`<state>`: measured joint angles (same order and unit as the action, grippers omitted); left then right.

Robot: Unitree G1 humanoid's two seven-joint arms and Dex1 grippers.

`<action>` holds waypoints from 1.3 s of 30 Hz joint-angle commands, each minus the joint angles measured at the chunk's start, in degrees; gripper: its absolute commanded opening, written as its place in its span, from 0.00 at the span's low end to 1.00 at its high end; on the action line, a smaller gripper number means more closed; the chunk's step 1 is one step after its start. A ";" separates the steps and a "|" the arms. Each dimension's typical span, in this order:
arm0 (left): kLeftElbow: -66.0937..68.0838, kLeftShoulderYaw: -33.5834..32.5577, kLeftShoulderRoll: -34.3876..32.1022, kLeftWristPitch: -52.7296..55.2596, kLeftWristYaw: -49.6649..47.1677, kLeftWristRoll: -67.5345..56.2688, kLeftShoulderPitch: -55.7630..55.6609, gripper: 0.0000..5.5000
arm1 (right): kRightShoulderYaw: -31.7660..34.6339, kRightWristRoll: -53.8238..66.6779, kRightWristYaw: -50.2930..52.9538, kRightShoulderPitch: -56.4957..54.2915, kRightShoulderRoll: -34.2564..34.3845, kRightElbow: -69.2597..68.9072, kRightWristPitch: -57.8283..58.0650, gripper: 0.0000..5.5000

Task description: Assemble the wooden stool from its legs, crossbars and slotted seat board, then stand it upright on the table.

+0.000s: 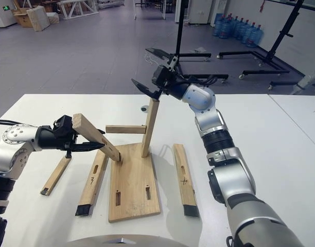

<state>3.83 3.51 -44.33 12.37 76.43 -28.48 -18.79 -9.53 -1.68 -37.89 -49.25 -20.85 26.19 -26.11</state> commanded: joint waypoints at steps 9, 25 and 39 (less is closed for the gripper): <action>4.36 -3.04 4.33 1.24 -2.14 -1.42 4.69 0.37 | -3.67 -1.98 -3.63 4.85 -1.55 -1.12 3.24 0.88; 6.89 -6.51 6.78 0.73 -3.08 -3.22 7.77 0.37 | -6.97 -3.15 -5.02 4.36 -3.95 1.00 -1.35 0.88; 11.21 -3.86 6.29 0.91 -2.16 -0.42 7.04 0.37 | -9.13 -3.39 -6.03 3.89 -4.93 1.38 -4.25 0.88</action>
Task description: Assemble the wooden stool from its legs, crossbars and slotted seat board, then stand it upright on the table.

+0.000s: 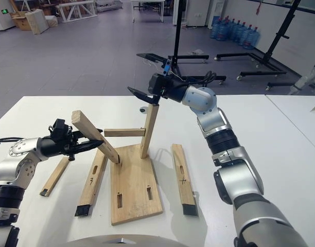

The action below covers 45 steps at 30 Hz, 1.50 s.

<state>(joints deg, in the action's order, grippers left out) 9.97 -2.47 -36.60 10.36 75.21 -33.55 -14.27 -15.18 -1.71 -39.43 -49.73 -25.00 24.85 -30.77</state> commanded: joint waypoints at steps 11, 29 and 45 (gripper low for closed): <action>10.27 6.91 -4.09 7.90 4.70 5.45 -1.62 0.37 | -4.96 -3.74 -4.73 3.69 -0.39 3.41 -1.22 0.88; 20.21 13.28 -1.89 7.06 6.31 9.44 -8.50 0.37 | -6.49 -5.14 -3.92 2.96 0.19 3.43 -3.35 0.88; 18.73 15.46 -1.10 5.33 6.13 10.01 -8.77 0.37 | -6.88 -5.77 -4.01 2.75 0.64 2.57 -3.75 0.88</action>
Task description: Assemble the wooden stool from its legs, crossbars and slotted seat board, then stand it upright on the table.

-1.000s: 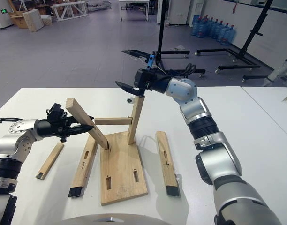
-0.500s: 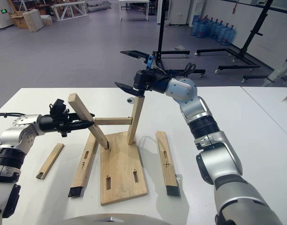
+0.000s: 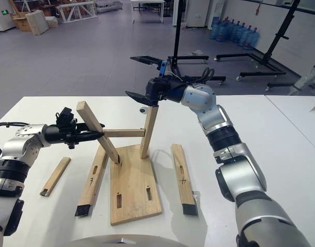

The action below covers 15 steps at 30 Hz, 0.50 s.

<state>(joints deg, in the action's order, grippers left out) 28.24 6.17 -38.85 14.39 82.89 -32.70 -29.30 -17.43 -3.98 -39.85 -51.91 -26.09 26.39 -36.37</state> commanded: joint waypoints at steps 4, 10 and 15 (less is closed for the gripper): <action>-0.37 8.09 1.12 0.85 -1.23 10.34 6.31 0.37 | -4.69 -3.38 -3.55 5.04 1.91 -0.65 2.50 0.88; 0.34 9.72 1.01 -0.48 -1.22 12.16 6.24 0.37 | -4.73 -3.16 -3.48 5.23 1.79 -4.75 3.72 0.88; 0.99 10.97 0.86 -1.89 -0.98 12.88 6.05 0.37 | -1.71 -1.42 -0.65 4.67 2.83 -10.00 8.00 0.88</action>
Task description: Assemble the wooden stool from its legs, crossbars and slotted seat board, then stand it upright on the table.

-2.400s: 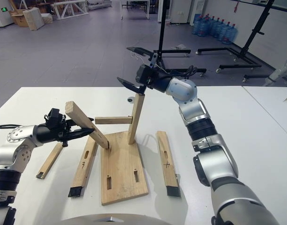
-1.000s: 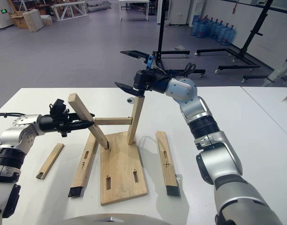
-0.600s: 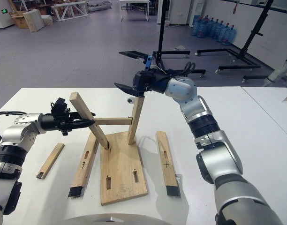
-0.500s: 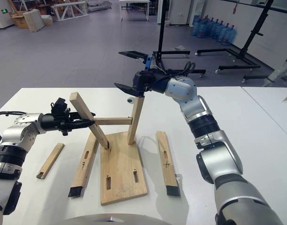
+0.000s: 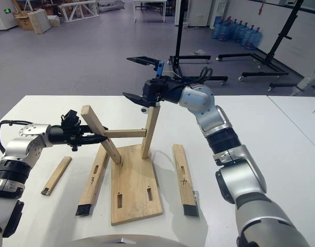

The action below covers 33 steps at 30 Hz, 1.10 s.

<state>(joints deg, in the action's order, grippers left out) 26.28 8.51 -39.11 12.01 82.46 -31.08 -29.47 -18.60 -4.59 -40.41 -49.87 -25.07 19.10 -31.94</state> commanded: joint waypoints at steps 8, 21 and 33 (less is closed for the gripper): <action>3.86 9.75 0.10 -0.66 0.46 11.99 5.50 0.37 | 1.30 -4.91 6.51 4.05 4.15 -16.29 16.48 0.88; 2.59 11.23 -1.27 -0.10 0.42 12.28 4.94 0.37 | -9.85 -28.93 6.35 10.00 4.06 -26.80 28.27 0.88; 3.06 13.59 -1.18 -0.54 0.58 12.88 4.06 0.37 | -17.88 -26.91 -10.20 13.47 -0.04 -18.52 27.47 0.88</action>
<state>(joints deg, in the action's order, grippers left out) 27.06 12.79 -40.37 10.23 83.03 -31.08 -32.19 -31.71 -33.45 -41.08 -40.65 -22.61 -2.58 -4.46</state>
